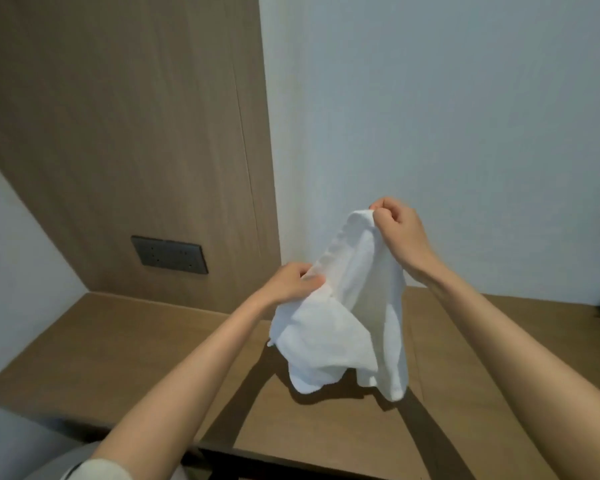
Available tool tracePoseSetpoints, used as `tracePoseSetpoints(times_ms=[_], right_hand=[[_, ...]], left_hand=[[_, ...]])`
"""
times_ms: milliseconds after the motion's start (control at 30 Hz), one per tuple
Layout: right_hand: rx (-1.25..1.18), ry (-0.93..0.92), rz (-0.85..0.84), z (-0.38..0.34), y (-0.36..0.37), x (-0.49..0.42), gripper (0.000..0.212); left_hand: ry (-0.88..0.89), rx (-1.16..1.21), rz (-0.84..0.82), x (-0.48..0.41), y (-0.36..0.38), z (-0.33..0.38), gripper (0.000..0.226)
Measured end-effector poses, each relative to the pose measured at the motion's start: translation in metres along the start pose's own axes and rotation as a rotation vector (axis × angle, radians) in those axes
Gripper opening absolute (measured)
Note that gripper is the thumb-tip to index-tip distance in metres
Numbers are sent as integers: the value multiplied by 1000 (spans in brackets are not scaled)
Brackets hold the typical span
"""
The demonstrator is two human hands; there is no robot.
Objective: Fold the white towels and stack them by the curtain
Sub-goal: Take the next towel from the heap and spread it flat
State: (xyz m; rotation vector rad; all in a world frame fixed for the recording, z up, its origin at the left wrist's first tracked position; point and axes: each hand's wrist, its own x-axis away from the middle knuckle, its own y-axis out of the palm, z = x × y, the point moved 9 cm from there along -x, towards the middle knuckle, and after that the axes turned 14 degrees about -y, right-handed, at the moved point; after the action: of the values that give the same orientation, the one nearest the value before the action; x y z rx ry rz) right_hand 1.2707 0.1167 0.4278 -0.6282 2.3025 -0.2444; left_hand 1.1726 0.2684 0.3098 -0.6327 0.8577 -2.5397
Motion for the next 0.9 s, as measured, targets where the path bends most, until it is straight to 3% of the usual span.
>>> tracePoseSetpoints(times_ms=[100, 167, 233, 300, 400, 467, 600, 733, 900], right_hand=[[-37, 27, 85, 17, -46, -14, 23], [-24, 46, 131, 31, -75, -22, 18], [77, 39, 133, 47, -103, -27, 30], [254, 31, 45, 60, -125, -29, 28], [496, -68, -142, 64, -147, -35, 42], [559, -173, -165, 56, -162, -48, 35], [472, -281, 94, 26, -212, -86, 13], [292, -363, 373, -18, -259, -123, 7], [304, -482, 544, -74, -298, -159, 12]], left_hand=[[-54, -116, 10, -24, 14, 7, 19], [-101, -140, 97, -36, 10, 17, 26], [-112, -34, 269, -42, -10, 35, 32], [-50, 86, 455, -43, -35, 62, 27], [83, 115, 640, -39, -67, 112, 17], [180, 132, 730, -30, -85, 150, 16], [321, 243, 866, -8, -124, 219, 16], [371, 476, 923, 17, -168, 268, 10], [471, 583, 931, 51, -199, 320, 22]])
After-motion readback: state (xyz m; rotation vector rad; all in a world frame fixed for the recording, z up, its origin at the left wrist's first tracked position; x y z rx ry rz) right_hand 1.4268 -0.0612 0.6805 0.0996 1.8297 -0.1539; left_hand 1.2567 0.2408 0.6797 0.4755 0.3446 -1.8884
